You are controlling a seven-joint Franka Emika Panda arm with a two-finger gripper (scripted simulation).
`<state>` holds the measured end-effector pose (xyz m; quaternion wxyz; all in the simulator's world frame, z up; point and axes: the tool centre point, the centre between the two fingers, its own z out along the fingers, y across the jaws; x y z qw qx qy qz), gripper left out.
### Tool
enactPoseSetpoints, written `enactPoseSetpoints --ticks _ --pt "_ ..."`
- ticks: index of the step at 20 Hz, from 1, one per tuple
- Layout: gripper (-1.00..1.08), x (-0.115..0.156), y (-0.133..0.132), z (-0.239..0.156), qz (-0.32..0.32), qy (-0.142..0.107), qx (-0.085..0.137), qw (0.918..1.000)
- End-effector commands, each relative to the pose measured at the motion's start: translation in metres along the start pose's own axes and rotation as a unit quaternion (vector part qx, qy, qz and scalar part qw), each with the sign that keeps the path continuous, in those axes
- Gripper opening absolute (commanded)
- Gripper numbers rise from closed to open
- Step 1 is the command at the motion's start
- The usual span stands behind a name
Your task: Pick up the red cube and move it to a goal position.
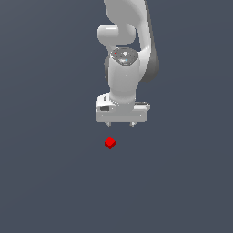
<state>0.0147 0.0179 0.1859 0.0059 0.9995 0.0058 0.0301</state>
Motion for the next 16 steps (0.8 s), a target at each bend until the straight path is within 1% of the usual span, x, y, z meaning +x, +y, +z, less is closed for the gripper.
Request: enactPoseSetpoints --ticks 1,5,9,13,16 --pt "1.00 0.000 0.000 0.000 0.000 0.000 0.000 1.0000" --pt "1.00 0.000 0.001 0.003 0.006 -0.001 0.000 1.0000" --pt "1.00 0.001 0.004 0.012 0.025 -0.002 -0.001 0.9997" --pt "1.00 0.002 0.008 0.028 0.058 -0.005 -0.001 0.9983" --pt "1.00 0.003 0.013 0.044 0.092 -0.008 -0.002 0.9957"
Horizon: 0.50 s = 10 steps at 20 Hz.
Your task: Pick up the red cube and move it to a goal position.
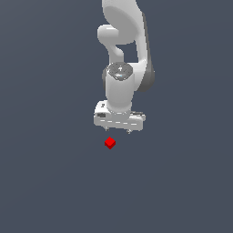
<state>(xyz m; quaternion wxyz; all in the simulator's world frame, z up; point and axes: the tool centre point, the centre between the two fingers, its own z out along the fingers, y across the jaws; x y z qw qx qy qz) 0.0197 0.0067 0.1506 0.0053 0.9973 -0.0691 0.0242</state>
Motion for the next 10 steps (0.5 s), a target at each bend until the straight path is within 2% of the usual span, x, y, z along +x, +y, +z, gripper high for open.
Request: enactPoseSetpoints --ticks 1,5,10 --pt "1.00 0.001 0.005 0.015 0.030 -0.003 -0.001 0.9995" --pt "1.00 0.003 0.014 0.045 0.093 -0.008 -0.002 0.9956" --pt "1.00 0.003 0.026 0.083 0.171 -0.015 -0.003 0.9851"
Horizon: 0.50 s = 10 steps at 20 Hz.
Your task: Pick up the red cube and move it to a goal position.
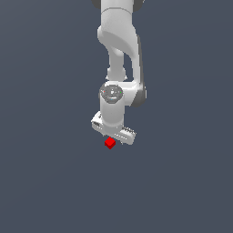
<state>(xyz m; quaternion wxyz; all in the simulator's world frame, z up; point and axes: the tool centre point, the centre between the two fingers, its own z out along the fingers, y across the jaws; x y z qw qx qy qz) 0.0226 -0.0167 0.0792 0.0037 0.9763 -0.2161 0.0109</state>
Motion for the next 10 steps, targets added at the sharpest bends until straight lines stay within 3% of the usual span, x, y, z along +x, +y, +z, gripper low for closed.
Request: enactPoseSetpoints --ticks 1,10 --pt "1.00 0.002 0.005 0.017 0.037 -0.003 -0.001 0.9993" --pt "1.00 0.003 0.017 0.056 0.118 -0.011 -0.001 0.9929"
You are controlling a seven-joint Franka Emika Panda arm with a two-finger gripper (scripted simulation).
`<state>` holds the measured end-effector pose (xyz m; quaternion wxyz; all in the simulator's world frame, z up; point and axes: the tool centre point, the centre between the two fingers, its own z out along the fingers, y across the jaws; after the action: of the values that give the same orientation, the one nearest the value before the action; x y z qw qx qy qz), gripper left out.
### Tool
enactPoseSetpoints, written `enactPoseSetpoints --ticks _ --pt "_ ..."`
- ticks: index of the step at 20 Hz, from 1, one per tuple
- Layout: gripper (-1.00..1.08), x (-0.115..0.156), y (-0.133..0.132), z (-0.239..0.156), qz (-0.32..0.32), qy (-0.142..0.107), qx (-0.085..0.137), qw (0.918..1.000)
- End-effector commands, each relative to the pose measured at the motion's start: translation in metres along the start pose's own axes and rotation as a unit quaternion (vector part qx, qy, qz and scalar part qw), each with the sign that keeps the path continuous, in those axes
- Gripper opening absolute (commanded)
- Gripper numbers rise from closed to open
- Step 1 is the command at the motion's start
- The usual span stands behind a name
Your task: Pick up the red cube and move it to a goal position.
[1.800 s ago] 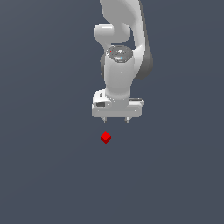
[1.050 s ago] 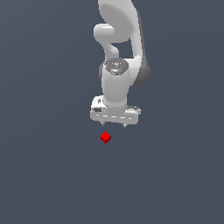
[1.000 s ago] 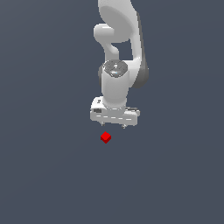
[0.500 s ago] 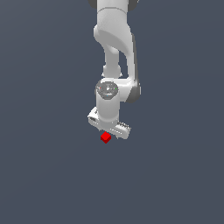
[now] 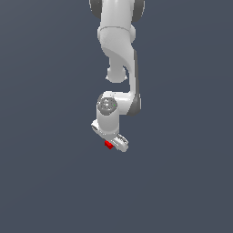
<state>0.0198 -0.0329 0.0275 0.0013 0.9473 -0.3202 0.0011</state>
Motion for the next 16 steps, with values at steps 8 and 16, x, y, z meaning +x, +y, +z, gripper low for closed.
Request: enactPoseSetpoints --ticks 8,16 --pt "1.00 0.0009 0.0017 0.0078 0.017 -0.002 0.001 0.9998" --pt "-1.00 0.0009 0.0016 0.0075 0.017 -0.002 0.001 0.9999"
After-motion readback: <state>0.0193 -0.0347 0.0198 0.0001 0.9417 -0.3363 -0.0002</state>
